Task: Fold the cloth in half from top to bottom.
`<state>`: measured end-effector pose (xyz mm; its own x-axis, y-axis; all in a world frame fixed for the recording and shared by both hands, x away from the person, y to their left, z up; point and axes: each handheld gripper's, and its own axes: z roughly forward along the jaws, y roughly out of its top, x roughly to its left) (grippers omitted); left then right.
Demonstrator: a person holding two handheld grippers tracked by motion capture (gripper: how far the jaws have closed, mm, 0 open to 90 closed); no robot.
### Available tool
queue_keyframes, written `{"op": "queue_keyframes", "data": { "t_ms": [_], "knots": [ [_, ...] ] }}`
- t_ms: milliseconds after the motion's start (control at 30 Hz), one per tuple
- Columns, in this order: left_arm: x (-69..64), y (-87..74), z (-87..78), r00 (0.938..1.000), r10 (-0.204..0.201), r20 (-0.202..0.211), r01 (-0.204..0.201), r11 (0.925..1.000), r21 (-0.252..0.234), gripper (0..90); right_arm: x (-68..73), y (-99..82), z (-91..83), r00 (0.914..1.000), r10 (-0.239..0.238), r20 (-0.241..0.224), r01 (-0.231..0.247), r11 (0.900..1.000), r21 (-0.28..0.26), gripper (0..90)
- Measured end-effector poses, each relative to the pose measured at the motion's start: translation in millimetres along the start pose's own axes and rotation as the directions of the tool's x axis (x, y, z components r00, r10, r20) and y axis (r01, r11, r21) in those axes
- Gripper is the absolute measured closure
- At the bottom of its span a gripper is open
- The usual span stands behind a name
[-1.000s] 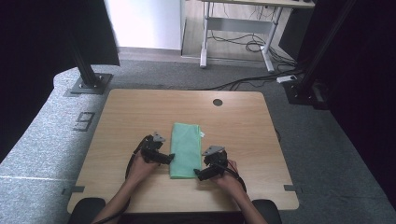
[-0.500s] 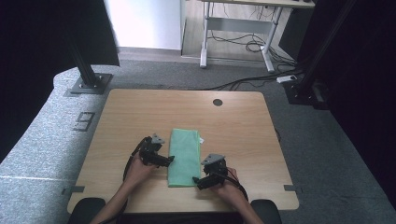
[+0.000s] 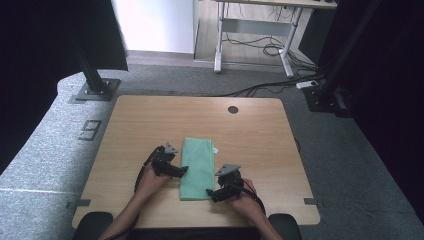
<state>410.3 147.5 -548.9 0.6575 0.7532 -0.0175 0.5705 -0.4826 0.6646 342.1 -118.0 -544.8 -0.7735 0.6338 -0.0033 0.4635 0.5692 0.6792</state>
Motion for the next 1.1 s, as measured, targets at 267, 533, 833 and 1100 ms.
{"op": "queue_keyframes", "data": {
  "t_ms": [267,533,833,1100],
  "knots": [
    [-0.1,0.0,0.1,1.0,-0.001,-0.001,0.001,1.0,0.0,0.7,-23.1,16.2,0.0,0.9966,0.083,-0.006,-0.083,0.9958,-0.039,8.1],
    [-0.1,0.0,0.1,1.0,-0.001,-0.001,0.001,1.0,0.0,0.7,-50.4,43.6,13.5,0.9905,0.134,0.029,-0.132,0.9886,-0.073,15.1],
    [-0.3,0.0,0.1,1.0,-0.004,-0.002,0.004,1.0,0.0,0.7,-74.6,67.0,31.3,0.9876,0.141,0.069,-0.137,0.9884,-0.065,25.9],
    [-0.2,0.0,0.1,1.0,-0.002,-0.002,0.002,1.0,0.0,0.7,-91.7,86.4,43.2,0.9859,0.148,0.079,-0.143,0.9879,-0.058,33.1]
  ]
}}
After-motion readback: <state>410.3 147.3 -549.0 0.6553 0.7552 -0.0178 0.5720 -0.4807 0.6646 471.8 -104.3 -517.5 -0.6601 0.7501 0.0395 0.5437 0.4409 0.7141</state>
